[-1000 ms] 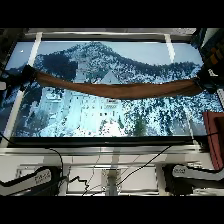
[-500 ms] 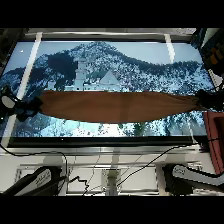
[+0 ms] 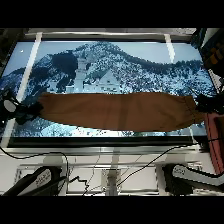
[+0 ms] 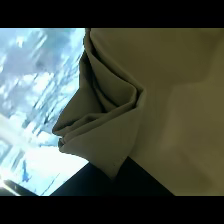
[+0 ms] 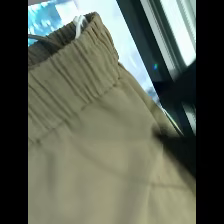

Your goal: Fold the clothes and pants, and hang the long-sleeved shirts on hangers.

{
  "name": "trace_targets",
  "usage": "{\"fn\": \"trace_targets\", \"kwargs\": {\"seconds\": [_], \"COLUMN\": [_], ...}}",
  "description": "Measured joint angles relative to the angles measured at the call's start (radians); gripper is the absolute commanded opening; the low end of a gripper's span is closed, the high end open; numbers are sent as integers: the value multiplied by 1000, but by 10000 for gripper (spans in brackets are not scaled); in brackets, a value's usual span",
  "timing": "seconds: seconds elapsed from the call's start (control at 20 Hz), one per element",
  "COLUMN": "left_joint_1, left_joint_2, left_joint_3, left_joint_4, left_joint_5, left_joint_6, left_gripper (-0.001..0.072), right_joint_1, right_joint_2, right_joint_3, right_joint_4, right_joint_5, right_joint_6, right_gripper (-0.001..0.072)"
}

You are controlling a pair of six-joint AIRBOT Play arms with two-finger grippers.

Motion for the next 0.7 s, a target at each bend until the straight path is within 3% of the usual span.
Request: {"fn": "trace_targets", "kwargs": {"seconds": [0.3, 0.5, 0.7], "left_joint_1": [-27, -113, -230], "left_joint_2": [66, 138, 224], "left_joint_3": [94, 120, 127], "left_joint_4": [-94, -224, -275], "left_joint_5": [90, 154, 206], "left_joint_6": [169, 293, 341], "left_gripper": [24, 25, 24], "right_joint_1": [201, 512, 828], "right_joint_2": [-1, -39, -157], "right_joint_3": [32, 36, 46], "right_joint_4": [229, 308, 366], "right_joint_5": [-135, -370, -568], "right_joint_6": [-29, -5, 53], "right_gripper": [34, 32, 32]}}
